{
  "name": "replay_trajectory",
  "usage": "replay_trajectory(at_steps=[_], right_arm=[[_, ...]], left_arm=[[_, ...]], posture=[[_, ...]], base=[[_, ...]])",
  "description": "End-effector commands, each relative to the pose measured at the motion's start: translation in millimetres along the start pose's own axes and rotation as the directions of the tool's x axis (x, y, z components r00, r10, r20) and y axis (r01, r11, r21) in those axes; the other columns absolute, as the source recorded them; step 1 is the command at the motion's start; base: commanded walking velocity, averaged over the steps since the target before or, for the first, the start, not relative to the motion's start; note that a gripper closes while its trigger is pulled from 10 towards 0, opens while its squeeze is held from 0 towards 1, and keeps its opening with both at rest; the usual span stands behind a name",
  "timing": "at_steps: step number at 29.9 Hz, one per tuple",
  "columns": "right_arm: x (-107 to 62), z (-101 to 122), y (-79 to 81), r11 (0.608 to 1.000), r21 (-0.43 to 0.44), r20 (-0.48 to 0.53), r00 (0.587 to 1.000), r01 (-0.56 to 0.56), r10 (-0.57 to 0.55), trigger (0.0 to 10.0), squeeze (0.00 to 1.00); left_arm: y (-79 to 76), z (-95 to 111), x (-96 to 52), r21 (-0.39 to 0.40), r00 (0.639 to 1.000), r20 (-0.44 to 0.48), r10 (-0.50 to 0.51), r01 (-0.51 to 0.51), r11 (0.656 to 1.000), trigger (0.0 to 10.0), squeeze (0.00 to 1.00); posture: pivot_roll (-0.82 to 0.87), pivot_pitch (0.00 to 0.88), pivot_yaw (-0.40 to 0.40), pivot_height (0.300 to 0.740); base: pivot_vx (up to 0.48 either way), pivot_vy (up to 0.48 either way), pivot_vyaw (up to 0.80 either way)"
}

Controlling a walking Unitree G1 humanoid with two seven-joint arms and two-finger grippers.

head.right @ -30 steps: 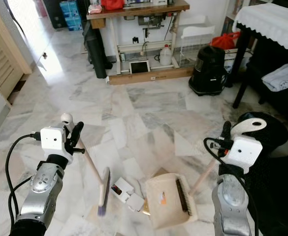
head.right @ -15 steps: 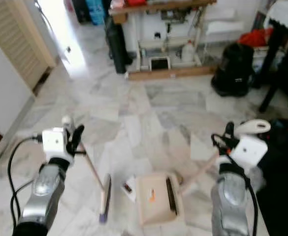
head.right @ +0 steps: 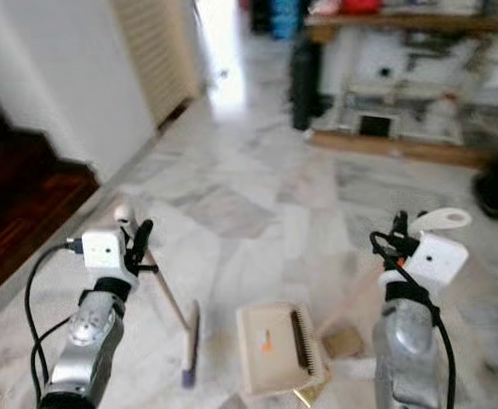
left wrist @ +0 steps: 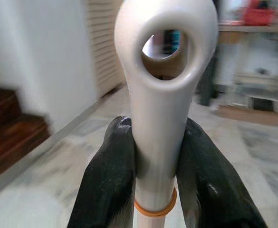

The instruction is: Sweep floor

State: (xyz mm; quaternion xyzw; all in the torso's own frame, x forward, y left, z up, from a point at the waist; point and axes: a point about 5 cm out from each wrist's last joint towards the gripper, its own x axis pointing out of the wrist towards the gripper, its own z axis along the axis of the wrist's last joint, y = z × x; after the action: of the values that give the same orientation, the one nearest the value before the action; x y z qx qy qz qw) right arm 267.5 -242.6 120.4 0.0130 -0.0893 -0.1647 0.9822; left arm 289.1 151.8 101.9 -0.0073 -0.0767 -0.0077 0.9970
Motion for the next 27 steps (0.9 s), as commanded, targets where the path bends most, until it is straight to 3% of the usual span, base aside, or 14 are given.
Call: replay_trajectory(at_steps=[1,6,12,17,24,27], right_arm=[[3.5,12.8,8.8,0.999,0.007,0.053,0.997,-0.049,0.048,10.0,0.00],[9.0,18.7,2.7,0.998,0.021,0.051,0.997,-0.054,0.053,10.0,0.00],[12.2,20.3,2.2,0.998,0.015,0.055,0.997,-0.056,0.055,10.0,0.00],[12.0,17.6,12.0,0.996,0.049,0.052,0.996,-0.069,0.066,10.0,0.00],[6.8,7.5,25.0,0.992,0.080,0.010,0.995,-0.102,0.101,10.0,0.00],[10.4,10.9,28.6,0.989,0.102,0.018,0.994,-0.107,0.106,10.0,0.00]], left_arm=[[6.1,8.0,-0.3,0.009,0.998,0.044,0.039,-0.040,0.999,10.0,0.00],[0.0,3.1,-7.7,-0.006,0.998,0.032,0.062,-0.061,0.998,10.0,0.00],[-0.8,3.4,-6.1,-0.014,0.997,0.028,0.069,-0.069,0.998,10.0,0.00],[2.2,10.5,-0.9,0.002,0.997,0.045,0.056,-0.056,0.998,10.0,0.00],[14.3,5.2,-7.5,0.019,0.994,0.029,0.102,-0.102,0.995,10.0,0.00],[12.2,6.8,-5.3,0.016,0.995,0.028,0.091,-0.092,0.996,10.0,0.00]], posture=[[-0.13,0.000,-0.005,0.740],[-0.14,0.000,-0.027,0.740],[-0.13,0.000,-0.019,0.740],[-0.10,0.000,-0.008,0.740],[-0.09,0.000,-0.019,0.740],[-0.09,0.000,-0.003,0.740]], base=[[0.000,0.000,0.80],[0.000,0.000,0.80],[0.000,0.000,0.80],[0.000,0.000,0.80],[0.000,0.000,0.76],[0.000,0.000,0.00]])
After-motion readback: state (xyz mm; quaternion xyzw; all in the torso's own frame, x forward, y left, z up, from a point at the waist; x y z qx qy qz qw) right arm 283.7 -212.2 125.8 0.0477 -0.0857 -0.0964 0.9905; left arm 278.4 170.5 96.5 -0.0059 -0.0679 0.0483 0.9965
